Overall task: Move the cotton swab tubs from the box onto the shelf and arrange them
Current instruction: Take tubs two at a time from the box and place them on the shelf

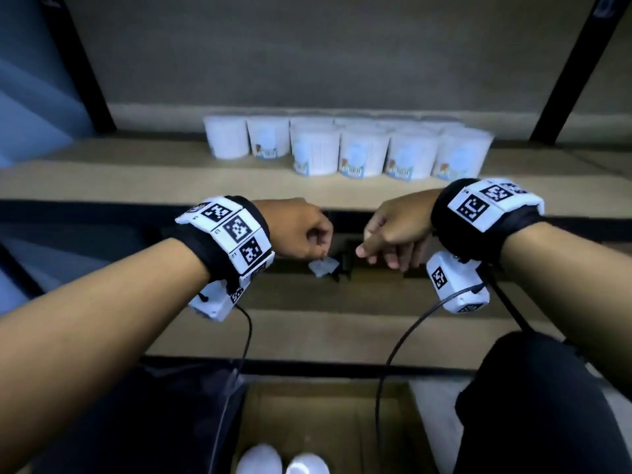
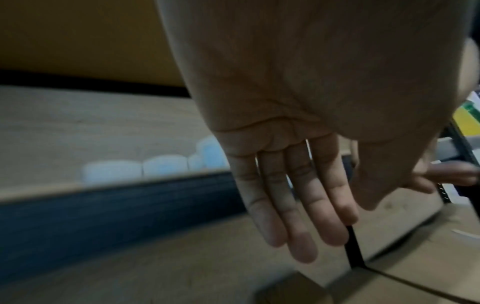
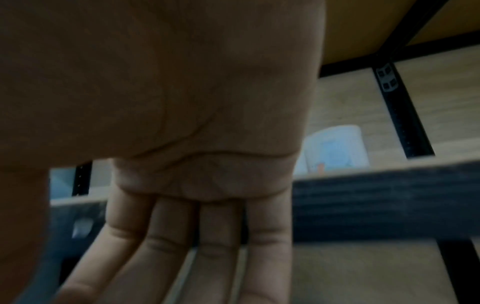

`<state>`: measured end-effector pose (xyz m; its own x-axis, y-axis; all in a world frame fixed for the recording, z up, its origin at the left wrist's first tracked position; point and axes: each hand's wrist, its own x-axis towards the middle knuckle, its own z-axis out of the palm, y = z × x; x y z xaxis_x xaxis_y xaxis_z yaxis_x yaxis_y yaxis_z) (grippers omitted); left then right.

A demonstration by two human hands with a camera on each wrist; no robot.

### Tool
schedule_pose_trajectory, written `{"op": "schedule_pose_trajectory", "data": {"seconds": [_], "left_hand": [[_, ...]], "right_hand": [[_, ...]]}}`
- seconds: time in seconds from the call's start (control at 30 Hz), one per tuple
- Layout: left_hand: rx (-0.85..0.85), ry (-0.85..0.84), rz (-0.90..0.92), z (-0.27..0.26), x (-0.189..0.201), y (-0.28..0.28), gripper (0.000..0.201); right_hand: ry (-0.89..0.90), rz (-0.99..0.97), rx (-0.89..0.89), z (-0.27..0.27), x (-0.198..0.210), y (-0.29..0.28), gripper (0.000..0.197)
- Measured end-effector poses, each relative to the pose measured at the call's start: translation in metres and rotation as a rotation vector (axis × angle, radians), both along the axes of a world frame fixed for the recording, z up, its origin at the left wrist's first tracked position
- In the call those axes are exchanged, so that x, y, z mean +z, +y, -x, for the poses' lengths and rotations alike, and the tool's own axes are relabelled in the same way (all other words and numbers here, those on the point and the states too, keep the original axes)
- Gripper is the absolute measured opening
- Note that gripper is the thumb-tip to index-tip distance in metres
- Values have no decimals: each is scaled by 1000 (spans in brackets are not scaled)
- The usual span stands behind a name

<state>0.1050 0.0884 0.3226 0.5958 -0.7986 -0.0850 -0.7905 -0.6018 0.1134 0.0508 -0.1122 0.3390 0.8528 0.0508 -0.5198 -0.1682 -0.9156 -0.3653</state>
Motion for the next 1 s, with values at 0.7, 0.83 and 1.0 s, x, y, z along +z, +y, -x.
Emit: {"op": "schedule_pose_trajectory", "data": {"seconds": [0.7, 0.83, 1.0], "left_hand": [[79, 478, -619, 38, -411, 24, 59], [125, 513, -578, 51, -453, 41, 99], [312, 600, -603, 48, -496, 66, 94]], "right_hand": [[323, 129, -46, 79, -421, 57, 129], [295, 24, -25, 98, -446, 86, 126], [271, -7, -51, 110, -434, 108, 117]]}}
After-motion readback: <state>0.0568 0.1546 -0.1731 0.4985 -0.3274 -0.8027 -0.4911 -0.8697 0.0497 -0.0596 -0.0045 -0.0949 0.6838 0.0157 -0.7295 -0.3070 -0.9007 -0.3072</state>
